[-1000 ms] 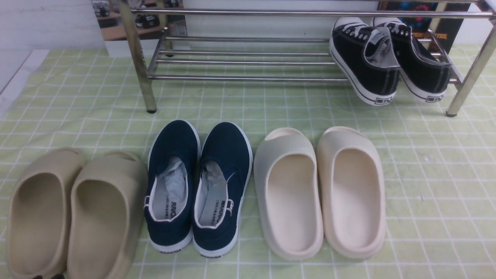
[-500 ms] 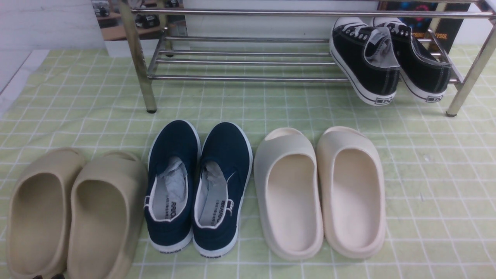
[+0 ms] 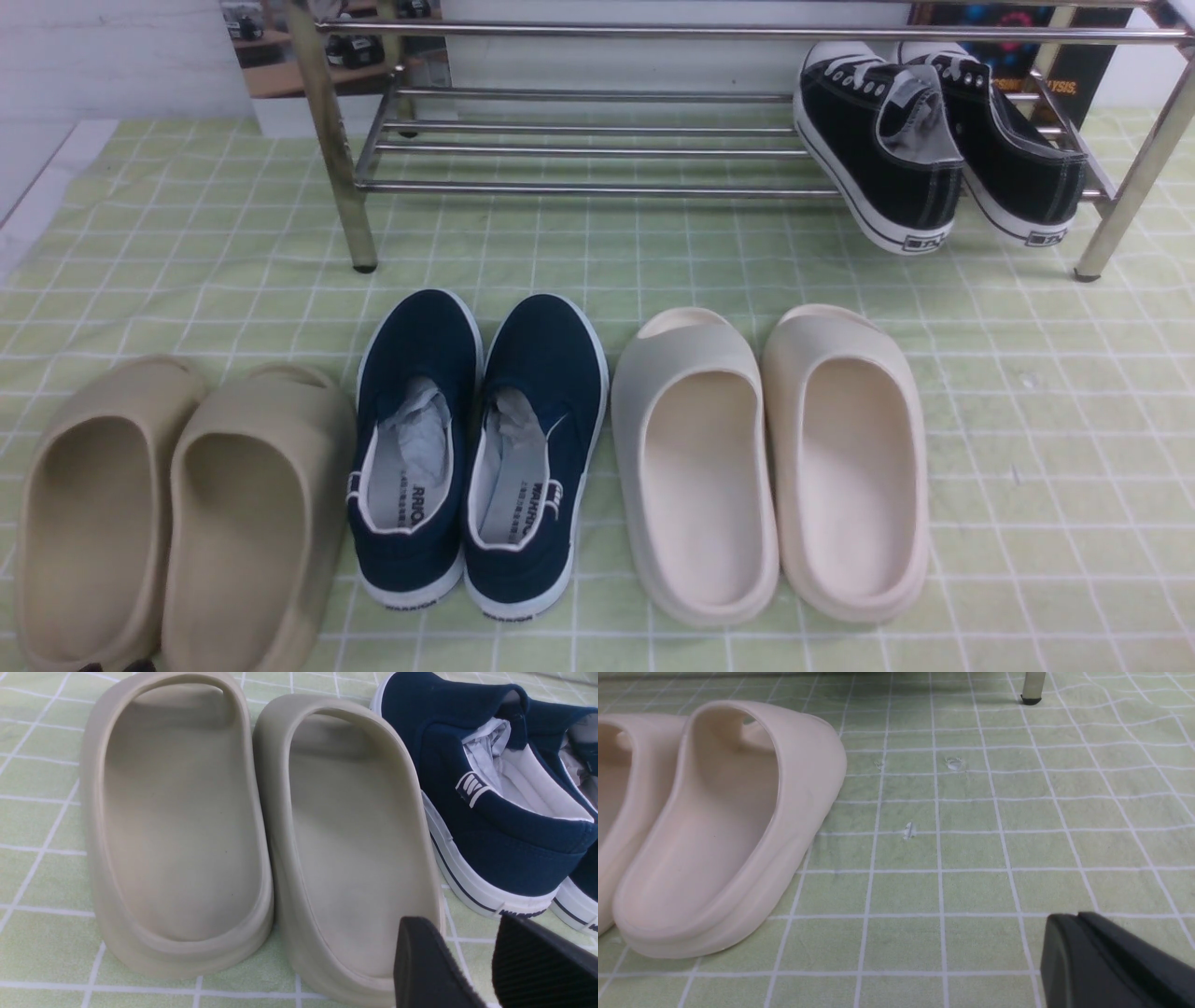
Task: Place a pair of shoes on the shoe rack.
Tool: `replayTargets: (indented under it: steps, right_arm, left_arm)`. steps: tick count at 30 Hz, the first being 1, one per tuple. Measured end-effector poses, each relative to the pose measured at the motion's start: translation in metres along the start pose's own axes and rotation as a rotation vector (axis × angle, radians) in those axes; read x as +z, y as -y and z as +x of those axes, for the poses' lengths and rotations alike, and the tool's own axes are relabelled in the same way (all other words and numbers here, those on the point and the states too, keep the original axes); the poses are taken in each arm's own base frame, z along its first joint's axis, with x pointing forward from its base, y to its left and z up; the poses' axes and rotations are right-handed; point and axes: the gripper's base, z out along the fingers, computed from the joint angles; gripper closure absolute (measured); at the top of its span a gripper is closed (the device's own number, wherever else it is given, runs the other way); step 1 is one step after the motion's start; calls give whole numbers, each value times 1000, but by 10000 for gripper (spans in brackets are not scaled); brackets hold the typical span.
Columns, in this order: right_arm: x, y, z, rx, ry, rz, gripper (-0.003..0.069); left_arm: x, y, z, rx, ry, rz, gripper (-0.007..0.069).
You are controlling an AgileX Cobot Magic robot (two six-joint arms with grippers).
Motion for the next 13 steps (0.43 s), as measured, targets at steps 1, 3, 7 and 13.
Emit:
replayTargets:
  steps: [1,3,7,13]
  right_arm:
    - [0,0,0,0,0,0,622]
    - [0,0,0,0,0,0,622]
    - [0,0,0,0,0,0,620]
    - [0,0,0,0,0,0,614]
  left_arm:
    - [0,0,0,0,0,0,386]
    - [0,0,0,0,0,0,386]
    - [0,0,0,0,0,0,386]
    - [0,0,0,0,0,0,386]
